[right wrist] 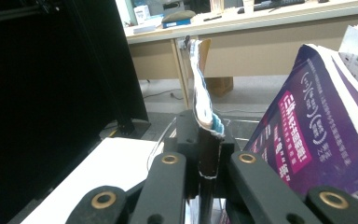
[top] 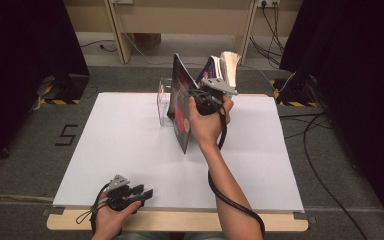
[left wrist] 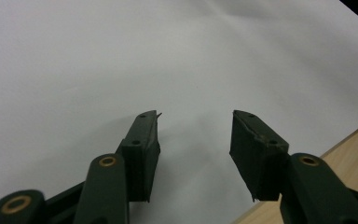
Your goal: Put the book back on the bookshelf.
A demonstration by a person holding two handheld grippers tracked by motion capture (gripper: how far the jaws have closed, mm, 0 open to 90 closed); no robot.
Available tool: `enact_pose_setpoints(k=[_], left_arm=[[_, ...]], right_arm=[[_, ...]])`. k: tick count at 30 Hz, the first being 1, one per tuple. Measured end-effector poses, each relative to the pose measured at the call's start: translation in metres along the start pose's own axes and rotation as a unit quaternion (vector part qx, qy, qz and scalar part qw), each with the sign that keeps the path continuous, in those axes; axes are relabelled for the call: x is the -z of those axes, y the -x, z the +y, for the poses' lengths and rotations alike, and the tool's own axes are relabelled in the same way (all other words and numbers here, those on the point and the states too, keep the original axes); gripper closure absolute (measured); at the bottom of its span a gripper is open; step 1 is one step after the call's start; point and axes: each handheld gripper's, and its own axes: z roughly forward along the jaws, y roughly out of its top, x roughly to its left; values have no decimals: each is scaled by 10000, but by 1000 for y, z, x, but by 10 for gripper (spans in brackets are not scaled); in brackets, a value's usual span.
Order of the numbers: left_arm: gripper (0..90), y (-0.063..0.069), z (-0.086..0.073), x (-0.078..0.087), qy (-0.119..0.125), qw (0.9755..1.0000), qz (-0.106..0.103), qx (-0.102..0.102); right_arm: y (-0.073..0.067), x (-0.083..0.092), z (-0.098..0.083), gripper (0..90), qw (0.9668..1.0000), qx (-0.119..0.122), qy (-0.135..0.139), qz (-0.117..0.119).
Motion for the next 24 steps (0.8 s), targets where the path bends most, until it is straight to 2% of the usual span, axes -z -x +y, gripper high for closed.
enact_pose_setpoints(k=[15, 24], left_arm=[[511, -1, 0, 1, 7, 10000, 6, -2], [511, -2, 0, 1, 12, 10000, 4, 2]], right_arm=[[-8, -20, 16, 872, 9998, -42, 204, -68], [-8, -34, 23, 872, 9995, -87, 297, -107]])
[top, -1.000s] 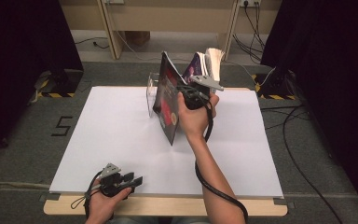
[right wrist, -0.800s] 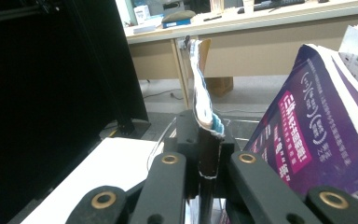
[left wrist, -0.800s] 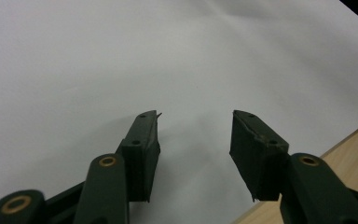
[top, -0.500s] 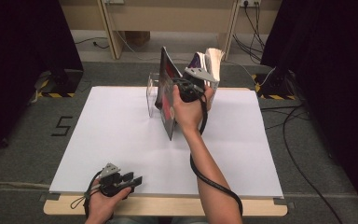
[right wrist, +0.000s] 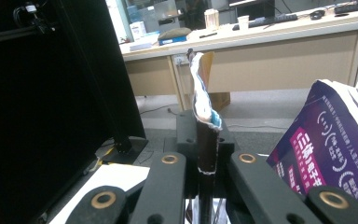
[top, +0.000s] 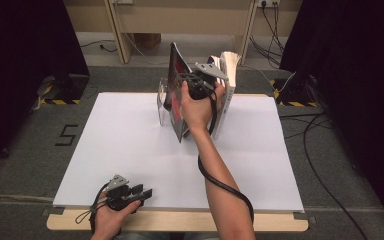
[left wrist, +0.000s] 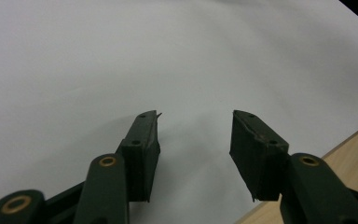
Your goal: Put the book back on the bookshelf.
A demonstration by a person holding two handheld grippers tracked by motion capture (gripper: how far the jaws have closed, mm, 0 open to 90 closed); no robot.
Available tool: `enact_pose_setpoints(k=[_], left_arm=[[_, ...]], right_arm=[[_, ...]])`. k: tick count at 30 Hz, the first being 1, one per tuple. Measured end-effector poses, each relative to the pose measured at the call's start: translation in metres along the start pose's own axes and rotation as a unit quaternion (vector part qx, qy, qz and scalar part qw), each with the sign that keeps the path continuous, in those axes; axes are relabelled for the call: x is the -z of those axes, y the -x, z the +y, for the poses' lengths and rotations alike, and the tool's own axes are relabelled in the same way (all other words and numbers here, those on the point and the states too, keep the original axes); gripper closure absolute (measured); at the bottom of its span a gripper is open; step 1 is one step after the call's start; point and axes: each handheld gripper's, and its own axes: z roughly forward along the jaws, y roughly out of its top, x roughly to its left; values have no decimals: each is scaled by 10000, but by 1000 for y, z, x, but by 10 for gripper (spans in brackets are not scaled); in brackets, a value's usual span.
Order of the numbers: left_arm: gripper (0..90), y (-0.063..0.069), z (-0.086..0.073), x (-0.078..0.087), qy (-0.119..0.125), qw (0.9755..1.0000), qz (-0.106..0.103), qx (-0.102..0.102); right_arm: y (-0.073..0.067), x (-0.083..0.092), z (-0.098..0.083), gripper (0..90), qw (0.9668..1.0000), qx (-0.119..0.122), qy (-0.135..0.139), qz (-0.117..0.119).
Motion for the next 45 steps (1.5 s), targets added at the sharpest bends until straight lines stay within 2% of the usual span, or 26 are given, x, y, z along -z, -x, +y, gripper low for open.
enact_pose_setpoints(k=[22, 30, 35, 41, 45], left_arm=[[511, -2, 0, 1, -6, 10000, -7, 18], [511, -2, 0, 1, -13, 10000, -7, 4], [511, -1, 0, 1, -5, 10000, -16, 10], [511, 0, 0, 0, -10, 10000, -16, 4], [511, 1, 0, 0, -9, 10000, -19, -1]], right_arm=[[7, -33, 5, 872, 9994, -262, 138, -167], [6, -44, -11, 869, 9993, -132, 172, -289], [5, -40, -19, 855, 9993, 17, 99, -352], [9, -27, -22, 792, 9995, -62, -104, -274], [14, -21, -22, 781, 9994, -92, -263, -192]])
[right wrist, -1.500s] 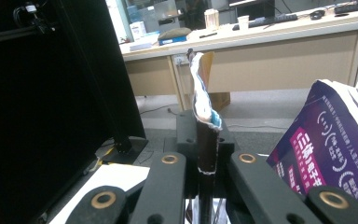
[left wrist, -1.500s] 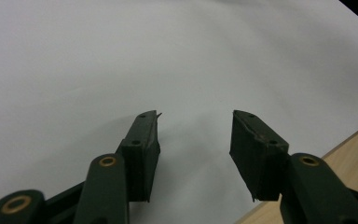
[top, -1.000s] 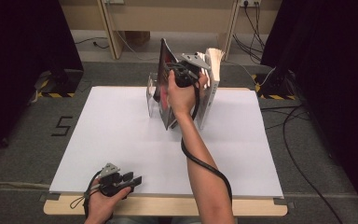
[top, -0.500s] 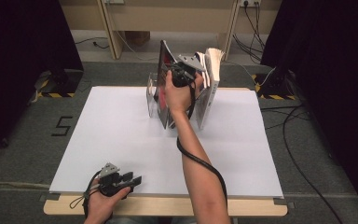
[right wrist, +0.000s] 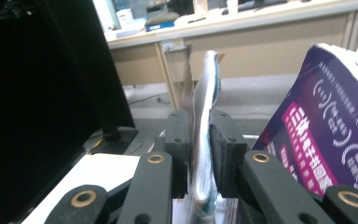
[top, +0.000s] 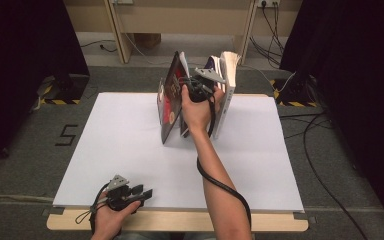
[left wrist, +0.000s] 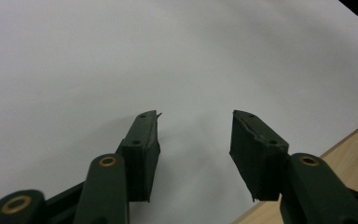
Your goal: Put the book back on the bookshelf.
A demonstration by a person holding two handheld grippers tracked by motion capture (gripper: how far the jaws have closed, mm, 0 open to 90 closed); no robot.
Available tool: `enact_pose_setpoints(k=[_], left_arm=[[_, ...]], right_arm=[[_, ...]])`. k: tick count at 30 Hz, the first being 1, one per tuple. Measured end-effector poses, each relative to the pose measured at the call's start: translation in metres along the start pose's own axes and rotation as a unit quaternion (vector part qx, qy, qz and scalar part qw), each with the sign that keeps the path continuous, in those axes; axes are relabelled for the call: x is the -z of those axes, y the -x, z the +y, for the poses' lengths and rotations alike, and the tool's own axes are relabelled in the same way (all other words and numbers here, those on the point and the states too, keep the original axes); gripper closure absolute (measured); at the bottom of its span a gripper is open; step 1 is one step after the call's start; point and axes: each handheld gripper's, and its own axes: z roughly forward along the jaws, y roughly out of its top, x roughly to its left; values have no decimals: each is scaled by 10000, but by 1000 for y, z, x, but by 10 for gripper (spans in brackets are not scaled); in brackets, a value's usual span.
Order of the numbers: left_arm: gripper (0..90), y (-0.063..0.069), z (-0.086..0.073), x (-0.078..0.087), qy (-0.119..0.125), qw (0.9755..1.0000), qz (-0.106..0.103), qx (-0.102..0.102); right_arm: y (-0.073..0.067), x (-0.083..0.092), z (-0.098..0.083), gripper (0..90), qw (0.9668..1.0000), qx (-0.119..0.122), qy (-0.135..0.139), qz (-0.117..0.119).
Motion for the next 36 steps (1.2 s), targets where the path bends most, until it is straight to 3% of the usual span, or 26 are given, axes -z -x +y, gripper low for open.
enact_pose_setpoints(k=[5, 7, 14, 18, 21, 25, 27, 30, 33, 36], left_arm=[[511, 0, 0, 0, -8, 10000, -1, -5], [511, 0, 0, 0, 1, 10000, -1, 8], [511, 0, 0, 1, -11, 10000, -4, -10], [511, 0, 0, 0, -4, 10000, -4, -1], [511, -1, 0, 0, -8, 10000, -7, -6], [511, -1, 0, 1, -6, 10000, -8, -7], [511, -1, 0, 1, -5, 10000, -8, -13], [511, -1, 0, 0, -12, 10000, -9, -8], [511, 0, 0, 0, -9, 10000, -22, -19], [511, 0, 0, 1, -7, 10000, -23, -24]], right_arm=[[6, 0, 2, 740, 9993, -181, -242, 202], [9, 1, 4, 731, 9985, -358, -283, 313], [13, -6, 8, 709, 9972, -428, -536, 299], [13, -15, 6, 726, 9955, -417, -807, 258], [12, -20, 6, 775, 9946, -368, -959, 152], [14, -25, 7, 860, 9926, -474, -1119, 72], [13, -23, 8, 870, 9936, -504, -1002, 98], [2, -13, 11, 872, 9975, -77, -703, -66], [-10, -6, 16, 872, 9984, 312, -442, -181], [-16, -4, 17, 872, 9987, 400, -202, -238]])
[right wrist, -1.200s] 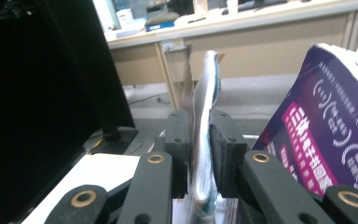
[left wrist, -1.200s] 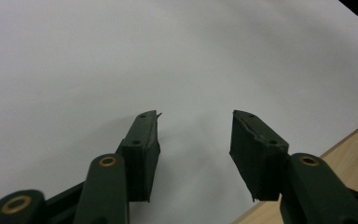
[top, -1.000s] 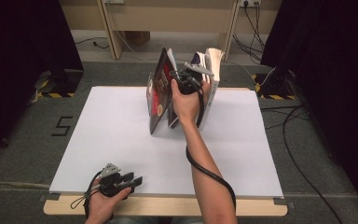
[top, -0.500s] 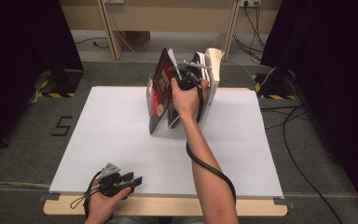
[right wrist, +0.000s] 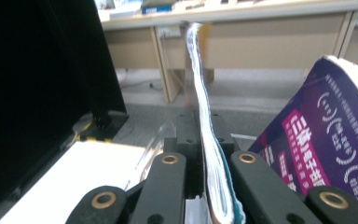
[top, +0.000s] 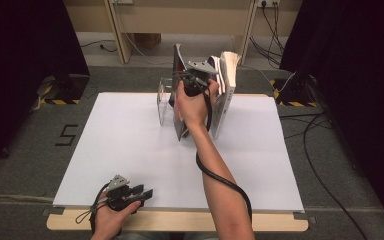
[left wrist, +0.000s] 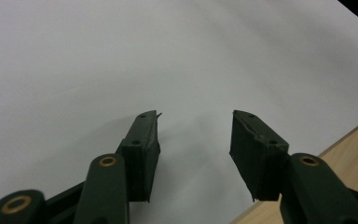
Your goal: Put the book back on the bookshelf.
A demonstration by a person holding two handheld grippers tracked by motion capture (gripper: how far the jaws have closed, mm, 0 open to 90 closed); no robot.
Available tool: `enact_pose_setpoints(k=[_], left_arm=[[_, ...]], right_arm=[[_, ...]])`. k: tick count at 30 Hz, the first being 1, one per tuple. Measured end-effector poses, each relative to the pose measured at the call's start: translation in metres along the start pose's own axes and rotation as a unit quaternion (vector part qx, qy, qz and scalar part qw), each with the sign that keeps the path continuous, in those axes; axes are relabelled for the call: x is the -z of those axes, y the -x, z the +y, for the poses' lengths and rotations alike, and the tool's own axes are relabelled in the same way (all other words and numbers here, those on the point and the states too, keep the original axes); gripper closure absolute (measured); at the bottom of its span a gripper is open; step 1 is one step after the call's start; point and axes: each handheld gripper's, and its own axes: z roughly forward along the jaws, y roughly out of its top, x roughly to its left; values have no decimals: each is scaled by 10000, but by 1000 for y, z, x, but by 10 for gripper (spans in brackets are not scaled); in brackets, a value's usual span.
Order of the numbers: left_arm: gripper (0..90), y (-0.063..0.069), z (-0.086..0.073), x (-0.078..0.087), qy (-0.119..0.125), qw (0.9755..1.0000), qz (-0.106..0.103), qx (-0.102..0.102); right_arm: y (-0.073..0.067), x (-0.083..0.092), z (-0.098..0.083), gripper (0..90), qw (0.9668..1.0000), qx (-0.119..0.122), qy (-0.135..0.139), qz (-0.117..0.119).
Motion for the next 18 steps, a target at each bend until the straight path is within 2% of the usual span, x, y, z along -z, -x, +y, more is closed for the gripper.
enact_pose_setpoints(k=[4, 6, 11, 18], left_arm=[[512, -1, 0, 0, 2, 10000, 6, 2], [512, -1, 0, 0, 3, 10000, 0, 1], [512, -1, 0, 1, 7, 10000, -5, -7], [512, 0, 0, 0, 4, 10000, -18, -7]], right_arm=[[-3, 1, 0, 873, 9995, 1, 287, -96], [-4, -1, 1, 872, 9994, -12, 322, -152], [-3, -12, -8, 871, 9996, 61, 167, -236], [-4, -10, -17, 849, 9992, 149, 207, -298]])
